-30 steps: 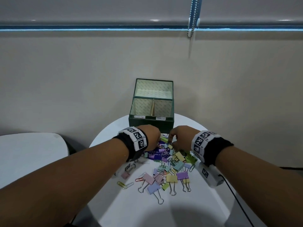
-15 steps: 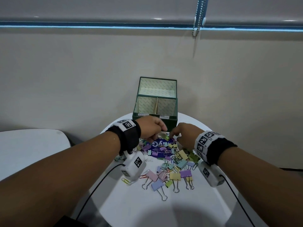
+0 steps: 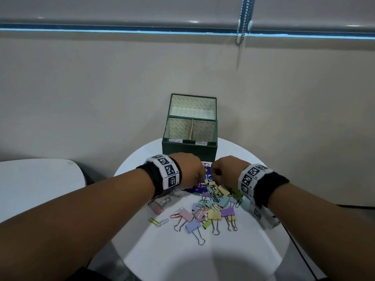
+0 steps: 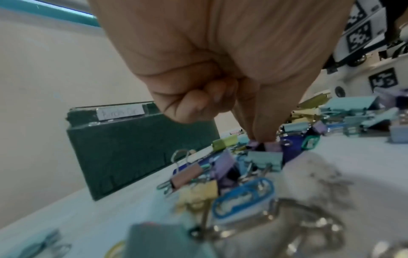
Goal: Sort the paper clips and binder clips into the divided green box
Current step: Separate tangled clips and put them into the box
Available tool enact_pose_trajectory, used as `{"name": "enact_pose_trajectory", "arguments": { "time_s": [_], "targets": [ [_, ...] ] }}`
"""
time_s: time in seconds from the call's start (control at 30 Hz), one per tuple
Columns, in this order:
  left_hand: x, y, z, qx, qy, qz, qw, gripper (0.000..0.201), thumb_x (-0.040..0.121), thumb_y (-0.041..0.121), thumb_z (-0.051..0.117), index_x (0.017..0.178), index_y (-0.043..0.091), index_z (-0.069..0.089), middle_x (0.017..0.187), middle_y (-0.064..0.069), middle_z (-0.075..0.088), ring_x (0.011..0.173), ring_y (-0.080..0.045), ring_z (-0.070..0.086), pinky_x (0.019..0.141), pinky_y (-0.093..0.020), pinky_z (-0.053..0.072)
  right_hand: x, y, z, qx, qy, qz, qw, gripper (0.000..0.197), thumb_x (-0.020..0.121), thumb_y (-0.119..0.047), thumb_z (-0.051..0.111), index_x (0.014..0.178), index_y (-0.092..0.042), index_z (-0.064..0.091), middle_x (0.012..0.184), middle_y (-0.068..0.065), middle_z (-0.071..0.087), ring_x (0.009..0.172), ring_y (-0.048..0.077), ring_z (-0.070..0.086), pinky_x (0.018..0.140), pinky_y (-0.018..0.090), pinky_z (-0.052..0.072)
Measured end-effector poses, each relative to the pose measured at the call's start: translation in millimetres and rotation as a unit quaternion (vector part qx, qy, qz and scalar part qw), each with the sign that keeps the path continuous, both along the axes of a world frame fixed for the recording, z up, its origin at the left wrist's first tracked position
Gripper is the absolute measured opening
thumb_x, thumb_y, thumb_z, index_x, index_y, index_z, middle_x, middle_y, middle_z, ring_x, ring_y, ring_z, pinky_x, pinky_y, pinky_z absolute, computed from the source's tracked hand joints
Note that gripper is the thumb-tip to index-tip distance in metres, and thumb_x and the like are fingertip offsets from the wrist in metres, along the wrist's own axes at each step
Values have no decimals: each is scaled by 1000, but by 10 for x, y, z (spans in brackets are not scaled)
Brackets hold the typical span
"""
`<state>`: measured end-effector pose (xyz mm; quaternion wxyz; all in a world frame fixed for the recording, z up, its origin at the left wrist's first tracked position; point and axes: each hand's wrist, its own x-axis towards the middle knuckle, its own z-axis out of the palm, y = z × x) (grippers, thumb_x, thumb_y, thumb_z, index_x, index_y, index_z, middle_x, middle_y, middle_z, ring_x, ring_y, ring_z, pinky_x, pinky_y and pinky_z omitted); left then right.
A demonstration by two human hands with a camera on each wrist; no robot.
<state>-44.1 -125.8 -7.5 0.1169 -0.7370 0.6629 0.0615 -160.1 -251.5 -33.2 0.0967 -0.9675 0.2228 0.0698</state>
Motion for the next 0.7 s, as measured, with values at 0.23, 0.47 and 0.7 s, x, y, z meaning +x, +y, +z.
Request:
{"name": "enact_pose_trajectory", "arguments": {
  "time_s": [0.23, 0.47, 0.7],
  "targets": [
    [94, 40, -25, 10, 52, 59, 997, 7, 85, 20, 65, 86, 26, 68, 85, 10, 63, 84, -16, 60, 64, -25, 41, -45, -64, 95, 99, -48, -53, 992, 14, 88, -18, 63, 75, -18, 61, 73, -5, 65, 68, 15, 59, 63, 23, 49],
    [425, 209, 53, -102, 491, 305, 809, 16, 85, 14, 49, 69, 16, 45, 64, 0, 44, 52, -13, 40, 48, -24, 31, -298, -210, 280, 757, -344, -217, 511, 9, 72, -13, 39, 73, -13, 48, 67, 4, 44, 52, 14, 33, 47, 21, 20],
    [535, 310, 73, -177, 731, 354, 555, 16, 77, 19, 33, 61, 20, 32, 60, -2, 30, 48, -15, 28, 39, -18, 17, -141, -53, 201, 530, -235, -260, 772, 13, 93, -15, 55, 80, -12, 57, 60, -1, 48, 46, 12, 33, 39, 21, 25]
  ]
}}
